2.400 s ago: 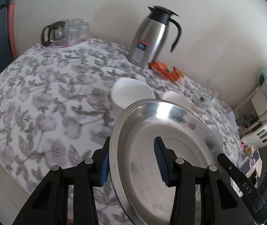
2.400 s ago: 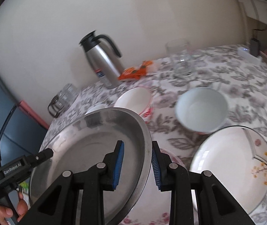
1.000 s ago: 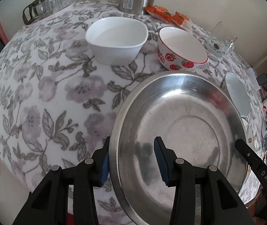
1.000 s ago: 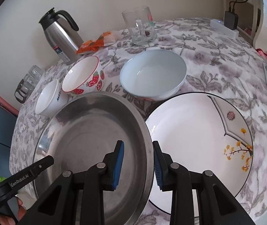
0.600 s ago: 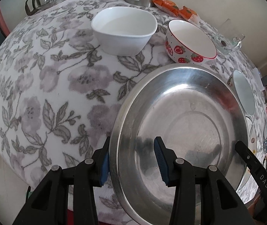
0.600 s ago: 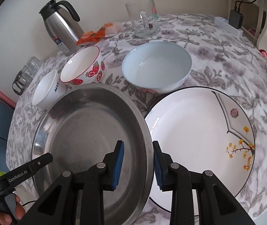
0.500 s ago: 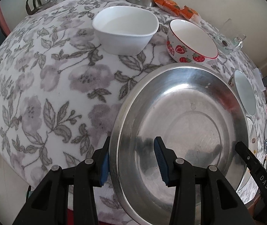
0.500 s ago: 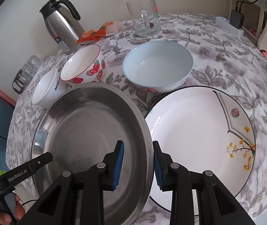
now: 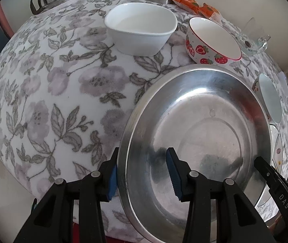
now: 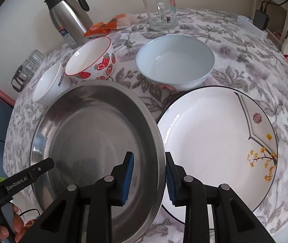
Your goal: Organize plates and bowls
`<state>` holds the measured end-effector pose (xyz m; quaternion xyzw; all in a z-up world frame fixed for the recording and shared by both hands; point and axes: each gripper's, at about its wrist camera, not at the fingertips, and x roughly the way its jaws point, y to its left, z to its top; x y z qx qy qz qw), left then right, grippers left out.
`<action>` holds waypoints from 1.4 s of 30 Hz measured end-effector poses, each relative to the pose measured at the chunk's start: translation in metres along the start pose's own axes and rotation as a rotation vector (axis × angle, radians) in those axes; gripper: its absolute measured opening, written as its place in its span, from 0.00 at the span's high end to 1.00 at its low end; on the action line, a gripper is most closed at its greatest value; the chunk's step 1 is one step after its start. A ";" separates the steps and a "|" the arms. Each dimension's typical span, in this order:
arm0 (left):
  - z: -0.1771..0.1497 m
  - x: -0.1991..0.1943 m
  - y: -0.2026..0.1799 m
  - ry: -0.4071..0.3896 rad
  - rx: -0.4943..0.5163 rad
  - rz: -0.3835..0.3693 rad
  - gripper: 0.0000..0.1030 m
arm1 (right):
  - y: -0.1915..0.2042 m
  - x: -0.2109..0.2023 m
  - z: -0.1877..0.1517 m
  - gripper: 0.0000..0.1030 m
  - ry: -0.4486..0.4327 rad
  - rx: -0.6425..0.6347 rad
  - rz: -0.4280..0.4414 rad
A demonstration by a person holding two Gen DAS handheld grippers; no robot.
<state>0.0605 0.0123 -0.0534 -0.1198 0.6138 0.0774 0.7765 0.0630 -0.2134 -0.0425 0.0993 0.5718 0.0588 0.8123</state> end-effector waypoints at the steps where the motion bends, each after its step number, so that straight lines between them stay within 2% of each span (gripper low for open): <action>1: 0.000 0.000 -0.001 0.001 0.002 0.002 0.56 | 0.000 0.000 0.000 0.68 0.002 0.000 0.000; 9: 0.002 0.002 -0.003 0.003 0.011 0.000 0.56 | -0.005 0.004 0.001 0.68 0.010 0.021 0.002; 25: 0.006 0.003 -0.009 -0.015 0.043 0.000 0.56 | -0.005 -0.003 0.003 0.68 -0.032 0.030 0.015; 34: 0.005 -0.001 0.003 -0.018 0.004 -0.017 0.55 | -0.008 -0.005 0.003 0.68 -0.033 0.050 0.009; 42: 0.001 -0.016 0.011 -0.062 -0.009 -0.028 0.54 | -0.007 -0.013 0.007 0.68 -0.053 0.048 0.010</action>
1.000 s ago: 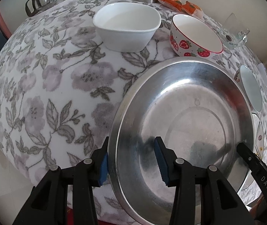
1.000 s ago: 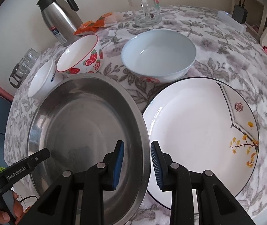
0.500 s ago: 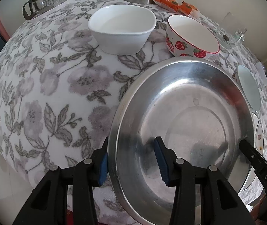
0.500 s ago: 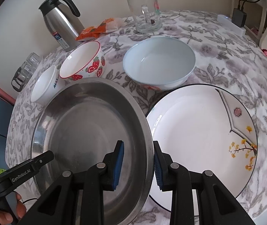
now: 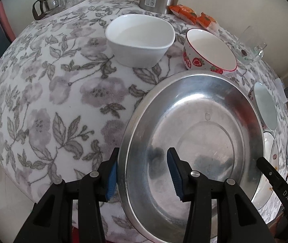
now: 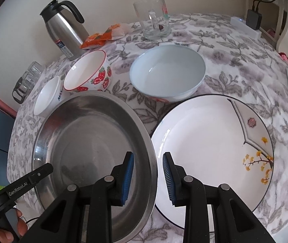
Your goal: Organize plates and bowls
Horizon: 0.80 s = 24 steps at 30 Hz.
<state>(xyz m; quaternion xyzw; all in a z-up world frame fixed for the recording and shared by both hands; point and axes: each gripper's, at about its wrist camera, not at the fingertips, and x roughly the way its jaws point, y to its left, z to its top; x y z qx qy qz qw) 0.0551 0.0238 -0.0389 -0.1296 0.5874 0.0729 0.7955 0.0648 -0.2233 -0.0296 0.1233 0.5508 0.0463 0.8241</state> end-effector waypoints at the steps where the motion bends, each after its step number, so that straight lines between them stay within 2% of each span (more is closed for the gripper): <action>1: 0.000 -0.001 0.002 0.000 -0.005 -0.005 0.54 | 0.000 -0.001 0.000 0.68 -0.003 -0.001 0.000; 13: 0.003 -0.015 0.001 -0.065 -0.025 -0.020 0.54 | 0.002 0.004 0.000 0.68 0.019 -0.017 0.009; 24: 0.001 -0.010 -0.008 -0.040 0.029 0.006 0.54 | 0.001 -0.003 0.001 0.68 0.004 -0.009 0.018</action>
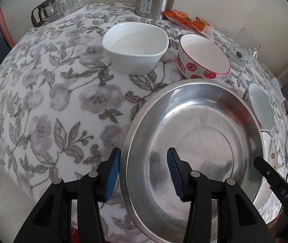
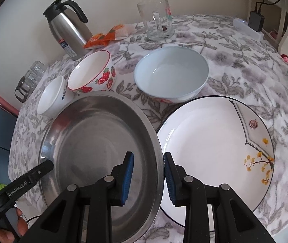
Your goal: Organize plates and bowls
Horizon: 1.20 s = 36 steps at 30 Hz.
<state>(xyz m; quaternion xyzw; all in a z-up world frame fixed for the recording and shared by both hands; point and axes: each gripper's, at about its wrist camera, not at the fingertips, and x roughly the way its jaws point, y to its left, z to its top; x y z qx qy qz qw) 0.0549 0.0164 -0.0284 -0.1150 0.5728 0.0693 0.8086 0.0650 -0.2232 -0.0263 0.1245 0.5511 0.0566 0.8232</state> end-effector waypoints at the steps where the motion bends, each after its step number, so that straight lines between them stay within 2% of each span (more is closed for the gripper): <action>1: 0.000 0.000 0.000 0.000 0.000 0.000 0.54 | 0.000 0.000 0.000 0.68 0.000 -0.001 -0.001; 22: 0.002 -0.006 0.015 -0.019 -0.079 -0.047 0.52 | 0.000 -0.010 0.003 0.68 -0.039 -0.002 -0.012; 29: 0.004 -0.017 0.026 -0.082 -0.131 -0.028 0.52 | 0.005 -0.019 0.005 0.68 -0.077 -0.014 -0.024; 32: 0.004 -0.018 0.027 -0.084 -0.135 -0.024 0.46 | 0.010 -0.019 0.005 0.60 -0.084 -0.033 -0.033; 34: 0.005 -0.018 0.026 -0.084 -0.125 -0.020 0.46 | 0.014 -0.018 0.005 0.47 -0.087 -0.050 -0.043; 36: 0.005 -0.018 0.024 -0.084 -0.111 -0.023 0.44 | 0.019 -0.018 0.005 0.45 -0.095 -0.072 -0.054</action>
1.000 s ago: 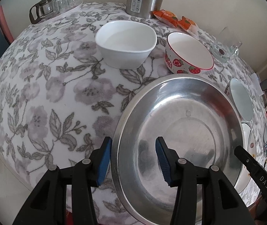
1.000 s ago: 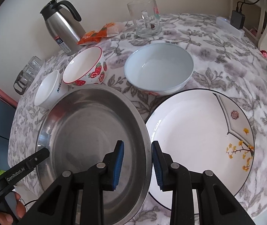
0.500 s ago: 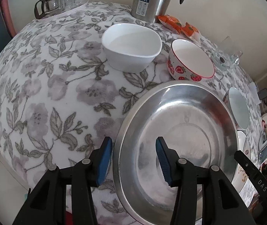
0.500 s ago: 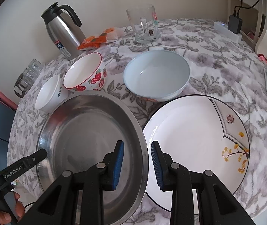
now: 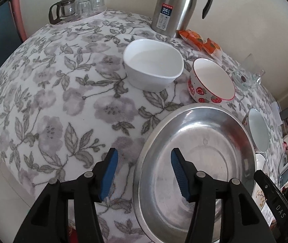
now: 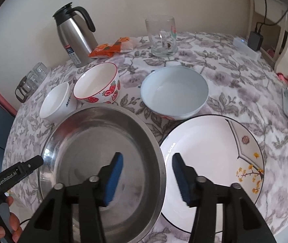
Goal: Organize plates and bowls
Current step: 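Open both grippers to release the steel basin rim, then move both grippers to the rim of the white yellow-blossom plate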
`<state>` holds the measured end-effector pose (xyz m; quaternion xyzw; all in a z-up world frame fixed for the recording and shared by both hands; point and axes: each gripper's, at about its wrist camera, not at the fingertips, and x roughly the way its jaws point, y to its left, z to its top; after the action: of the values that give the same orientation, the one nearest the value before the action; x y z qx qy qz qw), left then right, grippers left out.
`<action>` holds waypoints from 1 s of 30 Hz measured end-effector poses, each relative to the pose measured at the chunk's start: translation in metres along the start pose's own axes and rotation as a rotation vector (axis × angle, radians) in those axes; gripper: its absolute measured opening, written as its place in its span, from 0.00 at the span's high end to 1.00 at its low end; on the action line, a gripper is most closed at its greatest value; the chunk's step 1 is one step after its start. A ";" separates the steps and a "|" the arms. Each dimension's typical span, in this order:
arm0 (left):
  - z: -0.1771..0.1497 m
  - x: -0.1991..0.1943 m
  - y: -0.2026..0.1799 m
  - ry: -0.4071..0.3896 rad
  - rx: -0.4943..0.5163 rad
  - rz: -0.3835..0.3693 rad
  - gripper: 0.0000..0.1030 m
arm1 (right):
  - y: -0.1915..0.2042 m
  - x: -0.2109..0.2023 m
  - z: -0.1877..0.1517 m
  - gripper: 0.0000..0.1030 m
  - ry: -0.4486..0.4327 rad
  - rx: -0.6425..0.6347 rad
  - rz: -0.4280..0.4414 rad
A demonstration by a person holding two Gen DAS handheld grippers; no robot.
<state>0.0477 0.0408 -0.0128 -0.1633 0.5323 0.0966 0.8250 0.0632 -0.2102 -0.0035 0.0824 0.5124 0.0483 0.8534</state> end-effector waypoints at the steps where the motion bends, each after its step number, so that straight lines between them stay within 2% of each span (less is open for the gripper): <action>1: 0.000 0.000 -0.001 0.002 0.004 -0.001 0.42 | 0.002 0.000 0.000 0.42 -0.002 -0.009 -0.001; 3: -0.001 0.002 -0.002 0.008 0.011 -0.001 0.32 | 0.005 0.000 -0.001 0.32 -0.010 -0.027 -0.007; 11: -0.001 0.004 -0.001 0.009 0.013 -0.004 0.26 | 0.011 0.004 -0.002 0.07 -0.013 -0.063 -0.005; 12: -0.001 0.004 -0.002 0.007 0.016 -0.002 0.24 | 0.010 0.004 -0.002 0.01 -0.011 -0.062 -0.003; 17: -0.001 0.002 -0.005 -0.017 0.040 0.010 0.14 | 0.007 0.004 -0.001 0.00 -0.016 -0.047 -0.006; 21: 0.000 0.001 -0.007 -0.035 0.051 0.007 0.13 | -0.002 0.002 -0.001 0.00 -0.021 -0.009 -0.019; 22: 0.000 0.001 -0.007 -0.035 0.053 0.004 0.10 | -0.004 0.002 0.000 0.00 -0.026 0.001 -0.023; 23: 0.000 0.001 -0.008 -0.037 0.054 -0.002 0.04 | -0.008 0.001 0.000 0.00 -0.027 0.014 -0.026; 30: 0.002 -0.011 -0.015 -0.108 0.067 -0.063 0.03 | -0.023 -0.013 0.003 0.00 -0.101 0.065 -0.038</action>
<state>0.0501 0.0274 0.0006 -0.1470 0.4845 0.0614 0.8602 0.0599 -0.2351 0.0045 0.1025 0.4716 0.0112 0.8758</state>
